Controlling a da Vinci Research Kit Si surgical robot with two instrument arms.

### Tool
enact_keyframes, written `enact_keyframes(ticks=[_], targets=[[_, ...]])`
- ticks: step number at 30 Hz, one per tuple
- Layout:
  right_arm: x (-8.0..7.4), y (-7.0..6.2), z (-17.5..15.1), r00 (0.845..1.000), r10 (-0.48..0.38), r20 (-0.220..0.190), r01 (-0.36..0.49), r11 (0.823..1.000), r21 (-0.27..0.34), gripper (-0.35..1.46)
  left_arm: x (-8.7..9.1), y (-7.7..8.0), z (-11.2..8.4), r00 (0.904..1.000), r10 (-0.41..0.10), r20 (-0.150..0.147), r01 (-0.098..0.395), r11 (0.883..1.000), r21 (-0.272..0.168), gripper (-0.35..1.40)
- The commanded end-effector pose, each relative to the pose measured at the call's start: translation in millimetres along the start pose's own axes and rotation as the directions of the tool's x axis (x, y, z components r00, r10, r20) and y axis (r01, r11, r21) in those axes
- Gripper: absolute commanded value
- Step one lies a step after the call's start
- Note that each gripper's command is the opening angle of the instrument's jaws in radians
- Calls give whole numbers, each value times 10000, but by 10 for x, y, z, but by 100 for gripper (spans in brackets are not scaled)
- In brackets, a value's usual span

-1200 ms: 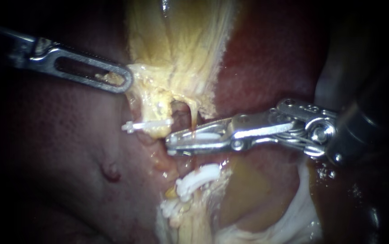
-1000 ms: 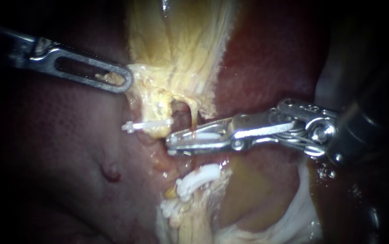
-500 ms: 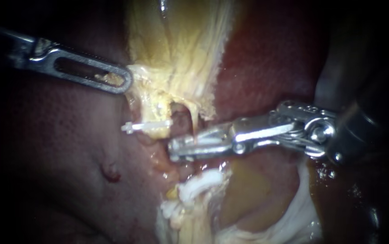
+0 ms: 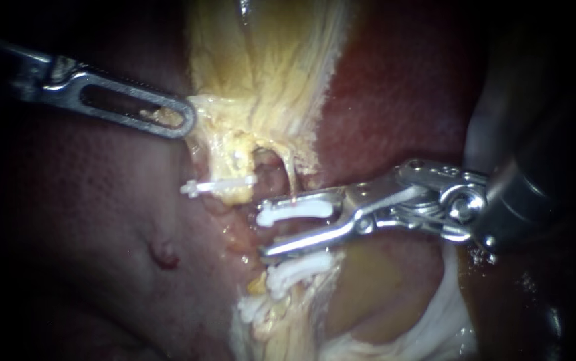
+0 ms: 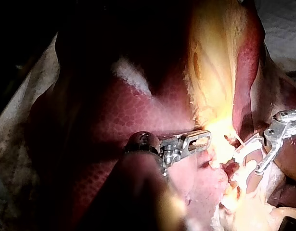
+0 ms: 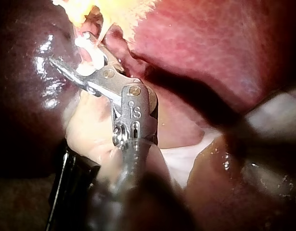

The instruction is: Going back third clip right tube

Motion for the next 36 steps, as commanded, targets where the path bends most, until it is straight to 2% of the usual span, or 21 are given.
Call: enact_keyframes(ticks=[1,7,12,15,20,26,28,33,36], targets=[[-1,3,-1,9998,-185,-115,181,9993,-317,50,0,0,0,10000,-60,0,60,10000,3,-35],[-11,20,-14,9907,-1339,-219,1301,9832,-1283,50,0,0,0,10000,-59,1,59,10000,2,-35],[-18,20,-24,9721,-2344,-61,2310,9621,-1451,50,1,0,0,10000,-57,-1,57,10000,4,-35],[-17,15,-31,9592,-2826,23,2800,9492,-1437,50,1,1,-1,10000,-55,-2,55,10000,6,-35],[-17,6,-45,9292,-3690,208,3684,9203,-1317,50,1,1,-2,10000,-53,-5,53,10000,10,-35],[-10,-7,-78,8903,-4539,353,4541,8795,-1425,50,2,1,-3,10000,-50,-10,50,10000,17,-35],[-6,-13,-88,8875,-4583,483,4602,8759,-1452,50,2,2,-3,10000,-49,-11,49,10000,19,-35],[8,-34,-113,8667,-4790,1394,4961,8568,-1406,50,2,2,-3,10000,-48,-11,48,10000,19,-35],[13,-45,-123,8651,-4794,1476,4979,8564,-1367,50,2,3,-3,10000,-48,-10,48,10000,18,-35]])
